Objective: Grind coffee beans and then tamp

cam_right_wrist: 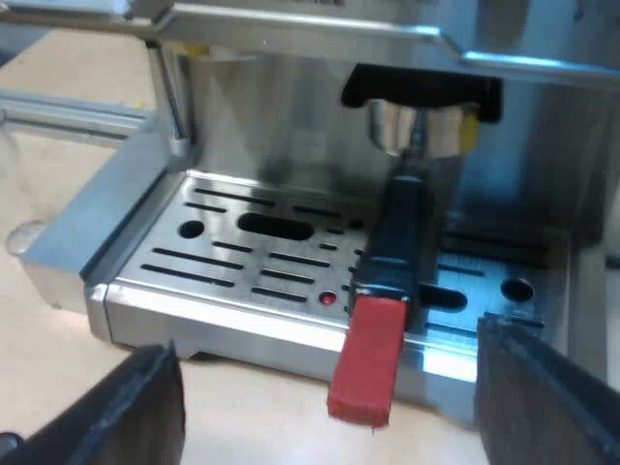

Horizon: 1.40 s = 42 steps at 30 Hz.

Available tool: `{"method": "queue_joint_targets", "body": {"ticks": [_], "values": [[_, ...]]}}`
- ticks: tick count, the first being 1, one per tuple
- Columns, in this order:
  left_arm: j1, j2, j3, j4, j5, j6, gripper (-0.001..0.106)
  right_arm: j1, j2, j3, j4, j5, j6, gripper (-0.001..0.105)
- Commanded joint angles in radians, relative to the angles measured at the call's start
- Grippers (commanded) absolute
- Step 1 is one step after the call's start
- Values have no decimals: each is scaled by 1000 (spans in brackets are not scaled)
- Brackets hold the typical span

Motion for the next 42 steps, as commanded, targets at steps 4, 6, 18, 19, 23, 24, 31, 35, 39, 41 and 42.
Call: {"method": "queue_joint_targets", "body": {"ticks": [4,6,18,19,23,24,31,35,39,41,42], "values": [[-4,-6,-3,19,7,-10,80,-136,63,-84,120,-243,65,64],[-4,-6,-3,19,7,-10,79,-179,103,-113,122,-323,67,64],[-4,-6,-3,19,7,-10,79,-281,253,-181,170,-372,67,64],[-4,-6,-3,19,7,-10,79,-284,256,-181,170,-372,67,64],[-4,-6,-3,19,7,-10,79,-322,274,-181,170,-386,67,64],[-4,-6,-3,19,7,-10,79,-329,277,-175,160,-402,67,64],[-4,-6,-3,19,7,-10,79,-339,308,-139,95,-439,52,60],[-4,-6,-3,19,7,-10,79,-340,309,-116,68,-439,52,60],[-4,-6,-3,19,7,-10,79,-340,309,-85,30,-436,49,60],[-4,-6,-3,19,7,-10,79,-340,309,-76,14,-435,31,60],[-4,-6,-3,19,7,-10,79,-340,309,-72,-2,-433,7,60]]}}
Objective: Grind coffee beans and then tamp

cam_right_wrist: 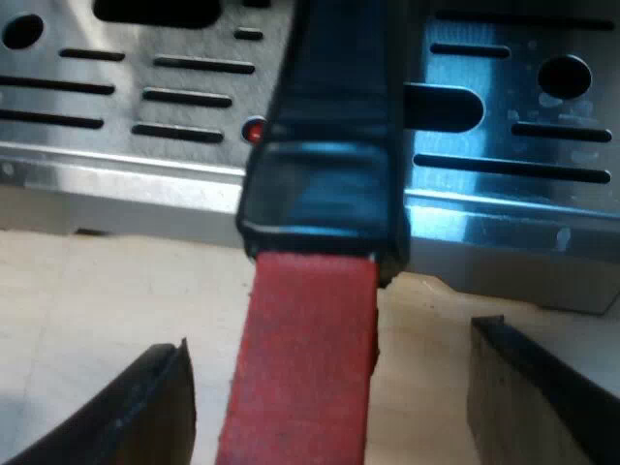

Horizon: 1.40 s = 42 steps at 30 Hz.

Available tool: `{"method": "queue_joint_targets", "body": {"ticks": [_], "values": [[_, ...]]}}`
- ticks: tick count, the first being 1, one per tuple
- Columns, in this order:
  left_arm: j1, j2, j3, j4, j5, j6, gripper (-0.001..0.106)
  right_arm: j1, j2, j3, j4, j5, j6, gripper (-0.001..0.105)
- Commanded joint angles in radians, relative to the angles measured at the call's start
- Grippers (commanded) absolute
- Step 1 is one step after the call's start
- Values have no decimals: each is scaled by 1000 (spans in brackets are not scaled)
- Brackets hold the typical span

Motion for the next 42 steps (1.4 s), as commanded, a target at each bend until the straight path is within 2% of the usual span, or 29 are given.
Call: {"method": "queue_joint_targets", "body": {"ticks": [1,8,19,32,42], "values": [[-4,-5,-3,-9,7,-10,79,-3,1,6,-35,7,-42,60],[-4,-5,-3,-9,7,-10,79,-3,2,6,-50,24,-81,60],[-4,-5,-3,-9,7,-10,79,-3,2,6,-50,24,-82,58],[-4,-5,-3,-9,7,-10,79,-3,2,6,-65,24,-82,1],[-4,-5,-3,-9,7,-10,79,-1,2,6,-65,24,-82,0]]}}
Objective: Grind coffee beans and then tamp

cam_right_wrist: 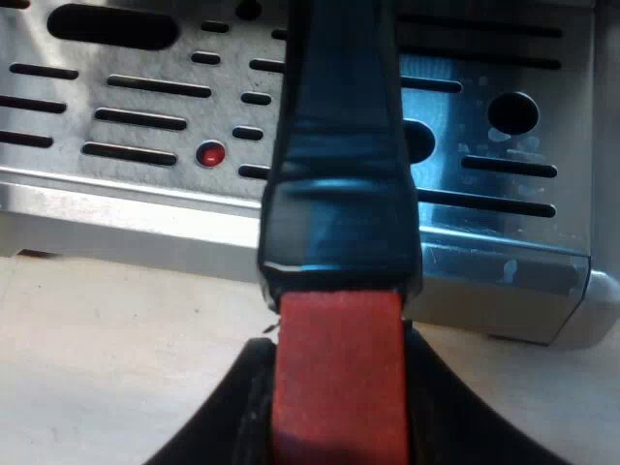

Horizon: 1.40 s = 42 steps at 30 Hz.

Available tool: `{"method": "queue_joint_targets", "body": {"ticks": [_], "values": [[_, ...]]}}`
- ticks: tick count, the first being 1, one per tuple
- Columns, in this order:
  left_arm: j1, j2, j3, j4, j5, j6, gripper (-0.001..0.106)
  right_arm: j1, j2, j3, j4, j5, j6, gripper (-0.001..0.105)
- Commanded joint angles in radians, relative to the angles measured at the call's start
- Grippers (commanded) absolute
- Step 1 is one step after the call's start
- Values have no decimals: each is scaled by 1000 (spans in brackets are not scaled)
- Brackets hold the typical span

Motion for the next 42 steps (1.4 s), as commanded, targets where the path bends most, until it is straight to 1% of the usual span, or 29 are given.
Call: {"method": "queue_joint_targets", "body": {"ticks": [1,4,5,6,7,8,10,12,14,15,18,19,23,27,30,32,37,38,39,41,42], "values": [[-4,-5,-3,-9,7,-10,79,32,-13,-5,-39,-32,-25,0],[-4,-5,-3,-9,7,-10,79,55,-16,-5,-35,-32,3,0],[-4,-5,-3,-9,7,-10,79,68,-16,-5,-15,-25,45,0],[-4,-5,-3,-9,7,-10,79,71,-18,-5,-5,-24,61,0],[-4,-5,-3,-9,7,-10,79,81,-19,-5,19,-10,93,0],[-4,-5,-3,-9,4,-10,79,93,-18,-5,36,15,103,0],[-4,-5,-3,-9,4,-10,79,120,-18,-5,54,48,103,0],[-4,-5,-3,-9,4,-10,79,142,-18,-5,60,52,103,0],[-4,-5,-3,-9,4,-10,79,162,-18,-5,72,82,125,0],[-4,-5,-3,-9,4,-10,79,169,-18,-5,79,107,147,0],[-4,-5,-3,-9,4,-10,79,180,-18,-5,91,133,167,0],[-4,-5,-3,-9,4,-10,79,193,-18,-5,100,149,193,0],[-4,-5,-3,-9,4,-10,79,231,-21,-5,102,182,205,0],[-4,-5,-3,-9,0,-10,79,256,-35,-5,129,191,220,0],[-4,-5,-24,5,0,-10,79,282,-61,-5,182,217,261,0],[-4,-7,-49,28,0,-10,79,290,-71,-5,202,217,272,0],[-4,-7,-94,73,0,-10,79,301,-88,-5,230,217,273,0],[-4,-7,-96,73,0,-10,79,349,-190,-5,304,217,206,0],[-4,-7,-96,73,0,-10,79,352,-197,-5,307,215,191,0],[-4,-7,-96,82,0,-10,78,362,-242,-5,330,204,139,0],[-4,-7,-96,87,0,-10,78,362,-254,-5,336,196,129,0]]}}
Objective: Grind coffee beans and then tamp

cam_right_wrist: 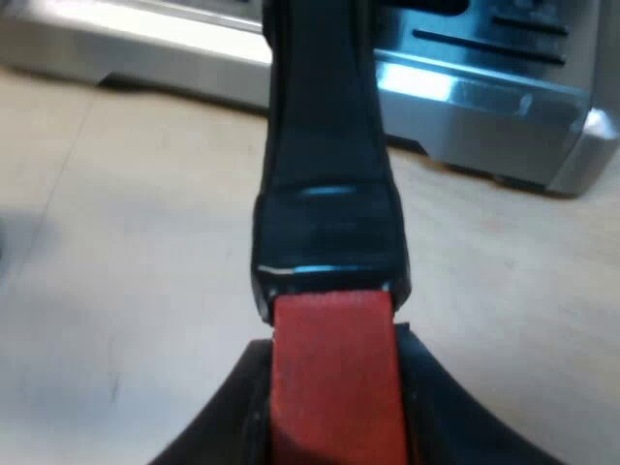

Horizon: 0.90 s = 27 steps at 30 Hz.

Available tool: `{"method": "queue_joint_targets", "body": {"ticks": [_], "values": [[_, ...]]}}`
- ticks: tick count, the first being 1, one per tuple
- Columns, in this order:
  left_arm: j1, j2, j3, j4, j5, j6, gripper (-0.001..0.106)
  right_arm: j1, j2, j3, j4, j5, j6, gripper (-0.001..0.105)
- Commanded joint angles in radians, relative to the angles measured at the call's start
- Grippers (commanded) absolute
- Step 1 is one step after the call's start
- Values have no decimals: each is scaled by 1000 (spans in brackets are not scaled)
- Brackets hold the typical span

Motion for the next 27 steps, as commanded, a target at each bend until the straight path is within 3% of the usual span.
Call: {"method": "queue_joint_targets", "body": {"ticks": [1,8,17,27], "values": [[-4,-6,-8,27,0,-10,77,18,-120,-15,32,12,-117,0],[-4,-6,-8,38,0,-10,76,13,-233,-15,37,-104,-274,0],[-4,-6,-8,39,-47,-10,76,13,-327,-5,104,-161,-391,0],[-4,-6,1,39,-78,-10,76,13,-459,200,41,-173,-392,0]]}}
